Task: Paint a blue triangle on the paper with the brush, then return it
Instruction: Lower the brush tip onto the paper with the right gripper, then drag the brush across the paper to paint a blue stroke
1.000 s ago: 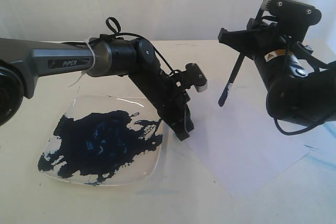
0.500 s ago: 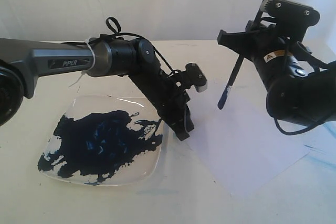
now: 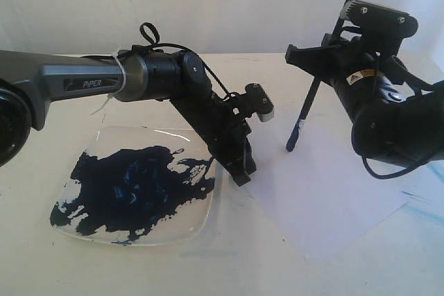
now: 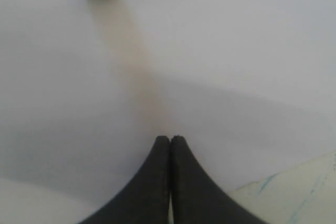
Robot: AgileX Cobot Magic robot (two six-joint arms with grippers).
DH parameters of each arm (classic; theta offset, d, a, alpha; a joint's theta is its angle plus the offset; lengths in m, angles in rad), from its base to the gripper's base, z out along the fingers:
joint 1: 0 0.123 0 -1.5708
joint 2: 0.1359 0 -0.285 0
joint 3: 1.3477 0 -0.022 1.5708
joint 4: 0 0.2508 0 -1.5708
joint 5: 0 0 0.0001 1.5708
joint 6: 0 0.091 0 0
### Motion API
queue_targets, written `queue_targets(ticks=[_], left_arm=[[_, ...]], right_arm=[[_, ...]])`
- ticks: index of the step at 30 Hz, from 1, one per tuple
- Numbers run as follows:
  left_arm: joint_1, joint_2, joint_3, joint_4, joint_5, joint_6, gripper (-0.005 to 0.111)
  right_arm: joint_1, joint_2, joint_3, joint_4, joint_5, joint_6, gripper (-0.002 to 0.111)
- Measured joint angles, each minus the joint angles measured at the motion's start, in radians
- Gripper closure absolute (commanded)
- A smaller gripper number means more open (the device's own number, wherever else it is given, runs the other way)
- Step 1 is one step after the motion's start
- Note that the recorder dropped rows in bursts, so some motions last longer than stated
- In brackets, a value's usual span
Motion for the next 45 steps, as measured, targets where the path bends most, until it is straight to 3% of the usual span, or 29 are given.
queue_targets(ticks=[45], left_arm=[[0.000,0.000,0.000,0.000,0.000,0.000,0.107]], right_arm=[[0.000,-0.105,0.041,0.027,0.228,-0.029,0.108]])
